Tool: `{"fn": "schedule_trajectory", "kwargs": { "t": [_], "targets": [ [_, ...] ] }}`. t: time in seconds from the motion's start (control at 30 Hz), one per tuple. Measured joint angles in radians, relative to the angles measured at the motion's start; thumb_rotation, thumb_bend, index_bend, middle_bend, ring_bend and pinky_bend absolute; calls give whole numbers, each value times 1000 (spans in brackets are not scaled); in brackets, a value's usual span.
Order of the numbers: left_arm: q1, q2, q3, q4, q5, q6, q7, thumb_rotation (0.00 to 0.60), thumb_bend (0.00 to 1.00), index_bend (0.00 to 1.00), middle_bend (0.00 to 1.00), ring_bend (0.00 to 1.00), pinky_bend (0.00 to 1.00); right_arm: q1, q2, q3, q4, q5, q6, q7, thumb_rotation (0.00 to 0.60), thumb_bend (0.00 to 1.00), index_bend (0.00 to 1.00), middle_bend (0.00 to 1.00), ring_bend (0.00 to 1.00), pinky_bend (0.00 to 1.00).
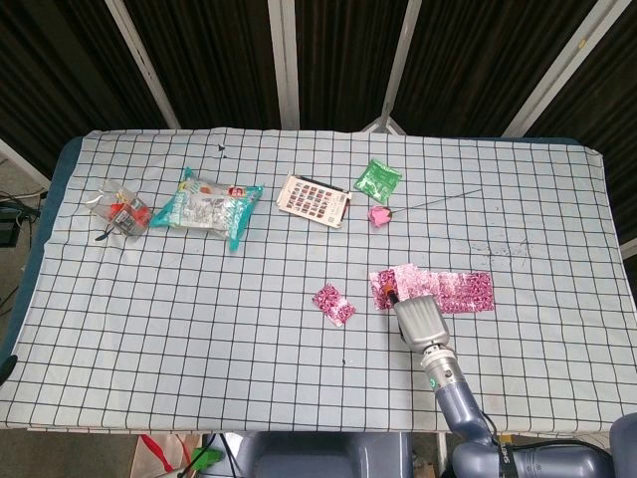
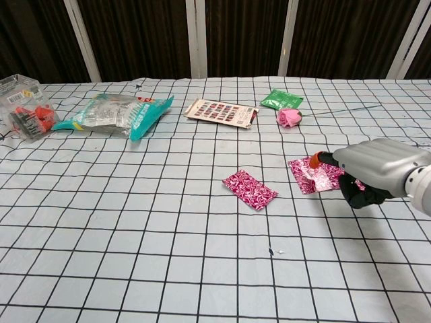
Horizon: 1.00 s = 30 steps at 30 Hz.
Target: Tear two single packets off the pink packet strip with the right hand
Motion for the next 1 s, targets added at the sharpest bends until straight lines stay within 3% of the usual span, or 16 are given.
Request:
{"fn": "schedule_trajectory", "kwargs": {
  "t": [0.47,1.0],
  "targets": [
    [-5,-4,-2,-4,-10,-10,19,600,379,183,44,0,119,5,-40,-13,83,21,-41,33,600,886,148,828,849,669],
    [-3,-4,-1,-9,-15,-11,21,600,379,183,44,0,119,-44,-9,-101,-8,-75,14,31,600,886,148,828,849,669]
  ]
}}
